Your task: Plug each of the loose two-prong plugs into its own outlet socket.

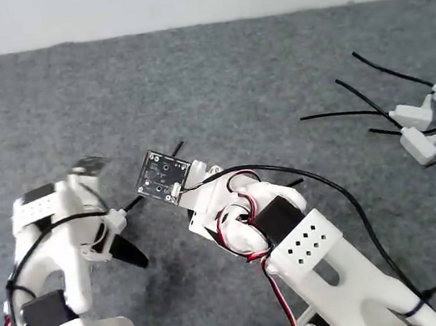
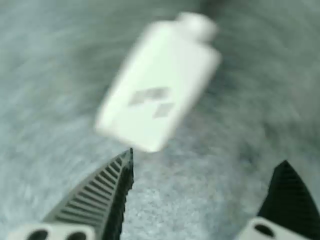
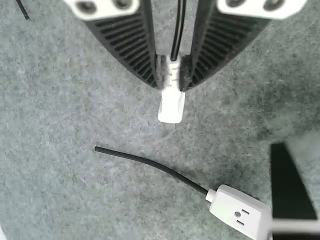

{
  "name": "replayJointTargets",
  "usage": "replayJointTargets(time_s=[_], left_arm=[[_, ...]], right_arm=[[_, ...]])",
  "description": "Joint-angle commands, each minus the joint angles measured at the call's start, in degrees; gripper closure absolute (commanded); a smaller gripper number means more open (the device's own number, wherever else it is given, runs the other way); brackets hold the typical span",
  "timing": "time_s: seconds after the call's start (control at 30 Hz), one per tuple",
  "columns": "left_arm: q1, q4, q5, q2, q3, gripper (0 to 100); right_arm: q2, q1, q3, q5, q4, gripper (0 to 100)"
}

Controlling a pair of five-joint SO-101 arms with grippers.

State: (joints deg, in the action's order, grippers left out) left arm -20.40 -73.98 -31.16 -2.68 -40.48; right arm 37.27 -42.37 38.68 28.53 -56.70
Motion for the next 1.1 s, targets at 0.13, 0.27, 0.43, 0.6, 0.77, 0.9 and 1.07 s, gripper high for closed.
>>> replayJointTargets(time_s=[0.13, 0.27, 0.43, 0.6, 0.77, 0.9, 1.07], left_arm=[[4.75, 3.16, -2.02, -0.35, 2.77, 59], [1.85, 3.34, -5.19, -0.18, 7.87, 59], [-1.58, 3.6, -16.09, -0.18, 12.53, 59], [-3.69, 3.69, -23.82, -0.18, 16.22, 59], [-3.78, 3.69, -30.68, -0.09, 18.07, 59], [-3.6, 5.01, -40.26, 1.49, 17.1, 59], [-3.6, 9.14, -43.96, 10.9, 17.63, 59]], right_arm=[[1.89, 0.48, -0.18, 0.35, 1.27, 98.9], [1.89, 0.48, -0.09, 0.35, 1.27, 98.9], [1.89, 0.48, -0.09, 0.35, 1.27, 98.9], [1.89, 0.4, 0.53, 0.62, 1.98, 98.9], [1.89, 0.31, 1.41, 0.62, 3.03, 98.9], [1.89, 0.31, 1.41, 0.62, 3.03, 98.9], [1.89, 0.31, 1.41, 0.62, 3.03, 98.9]])
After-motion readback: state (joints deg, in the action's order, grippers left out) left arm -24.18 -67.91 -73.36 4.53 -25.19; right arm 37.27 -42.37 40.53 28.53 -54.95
